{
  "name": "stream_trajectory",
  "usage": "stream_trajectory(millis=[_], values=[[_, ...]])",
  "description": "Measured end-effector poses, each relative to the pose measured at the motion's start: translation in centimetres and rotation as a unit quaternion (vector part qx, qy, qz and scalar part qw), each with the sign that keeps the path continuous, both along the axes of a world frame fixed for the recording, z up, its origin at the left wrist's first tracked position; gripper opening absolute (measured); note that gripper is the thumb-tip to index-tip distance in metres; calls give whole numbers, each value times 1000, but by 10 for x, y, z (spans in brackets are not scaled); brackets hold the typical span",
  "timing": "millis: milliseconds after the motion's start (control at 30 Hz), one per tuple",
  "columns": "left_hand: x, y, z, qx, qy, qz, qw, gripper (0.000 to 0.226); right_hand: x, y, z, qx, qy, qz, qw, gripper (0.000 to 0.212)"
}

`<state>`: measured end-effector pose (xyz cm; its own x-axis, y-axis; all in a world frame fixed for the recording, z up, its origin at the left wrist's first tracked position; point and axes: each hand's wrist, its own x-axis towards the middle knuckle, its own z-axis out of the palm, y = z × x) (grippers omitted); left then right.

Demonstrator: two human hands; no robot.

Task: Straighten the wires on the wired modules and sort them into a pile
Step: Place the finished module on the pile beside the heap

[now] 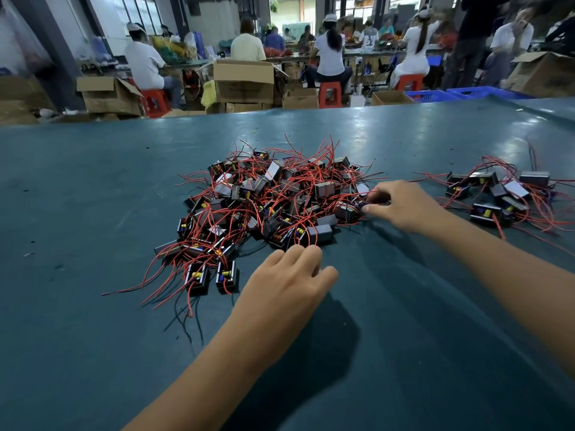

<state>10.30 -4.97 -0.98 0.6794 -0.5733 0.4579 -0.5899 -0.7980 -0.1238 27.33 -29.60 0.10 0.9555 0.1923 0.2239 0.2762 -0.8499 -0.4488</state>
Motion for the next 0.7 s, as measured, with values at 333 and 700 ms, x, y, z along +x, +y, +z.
stream_trajectory(millis=[333,700], values=[[1,-2,-2,-51,12,90,995,31,-18,-8,6,2,9,-18,1000,30],[7,11,-2,-202,109,84,970,31,-17,-3,12,242,-1,-81,967,15]])
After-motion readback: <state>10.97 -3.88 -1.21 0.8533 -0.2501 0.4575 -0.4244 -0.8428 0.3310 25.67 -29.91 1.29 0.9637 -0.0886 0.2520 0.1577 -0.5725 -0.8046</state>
